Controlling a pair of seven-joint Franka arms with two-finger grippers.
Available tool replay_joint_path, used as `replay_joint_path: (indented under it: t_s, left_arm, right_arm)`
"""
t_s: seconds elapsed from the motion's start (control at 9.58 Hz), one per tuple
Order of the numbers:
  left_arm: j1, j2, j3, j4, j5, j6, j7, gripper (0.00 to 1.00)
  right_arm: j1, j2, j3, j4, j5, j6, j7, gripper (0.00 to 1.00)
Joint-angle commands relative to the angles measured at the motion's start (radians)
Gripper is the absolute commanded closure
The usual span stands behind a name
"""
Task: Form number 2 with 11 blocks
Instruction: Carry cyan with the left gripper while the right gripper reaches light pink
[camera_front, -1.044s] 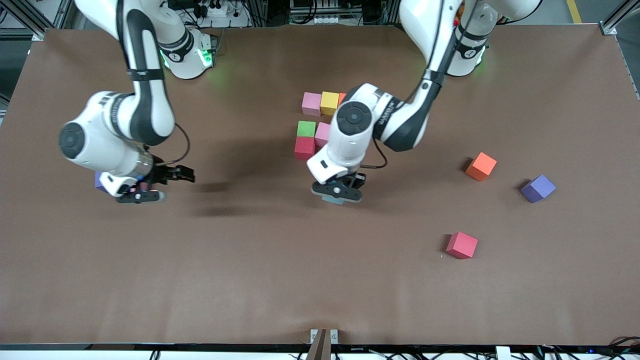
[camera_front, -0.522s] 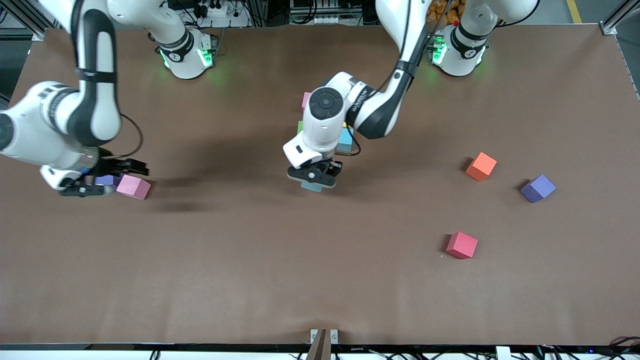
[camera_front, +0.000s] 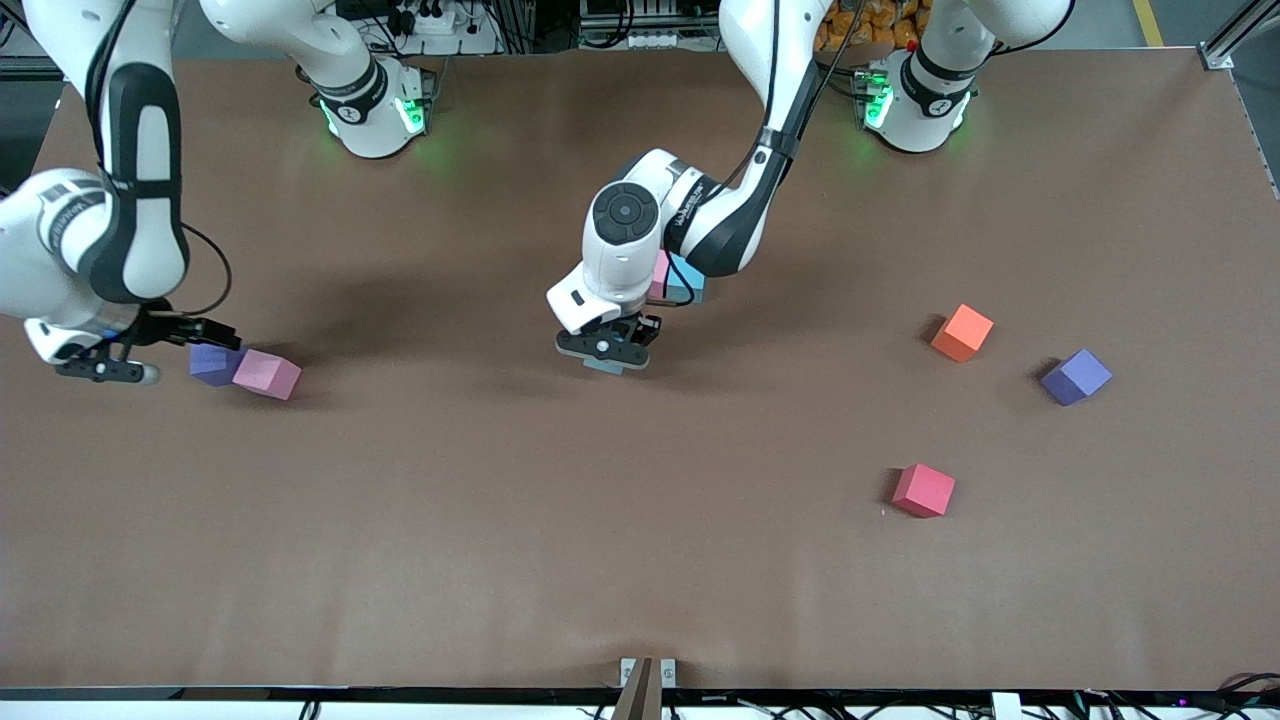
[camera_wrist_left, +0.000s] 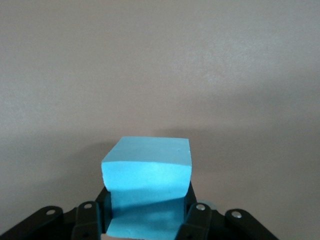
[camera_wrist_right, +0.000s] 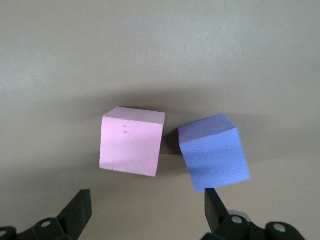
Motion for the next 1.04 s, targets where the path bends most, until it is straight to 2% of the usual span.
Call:
replay_joint_path:
  t_s: [0.0, 0.1, 0.42, 0.52, 0.73, 0.94]
  left_arm:
    - [-0.029, 0.050, 0.056, 0.044, -0.094, -0.030, -0.027, 1.00]
    - [-0.039, 0.064, 0.065, 0.044, -0.117, -0.030, -0.036, 1.00]
    - [-0.046, 0.078, 0.065, 0.042, -0.120, -0.048, -0.038, 1.00]
    - [-0.046, 0.078, 0.067, 0.042, -0.120, -0.059, -0.038, 1.00]
    - [-0.049, 0.078, 0.065, 0.041, -0.128, -0.067, -0.042, 1.00]
    - [-0.049, 0.087, 0.067, 0.039, -0.162, -0.073, -0.044, 1.00]
  right_arm:
    - [-0.091, 0.042, 0.116, 0.010, 0.103, 0.035, 0.009, 0.00]
    - [-0.085, 0.061, 0.116, 0.012, 0.140, 0.036, 0.012, 0.00]
    - [-0.085, 0.084, 0.125, 0.022, 0.150, 0.065, 0.059, 0.00]
    - [-0.099, 0.085, 0.151, 0.023, 0.168, 0.089, 0.059, 0.00]
    - [-0.099, 0.116, 0.159, 0.024, 0.228, 0.102, 0.056, 0.00]
    - [-0.101, 0.128, 0.170, 0.024, 0.233, 0.125, 0.050, 0.00]
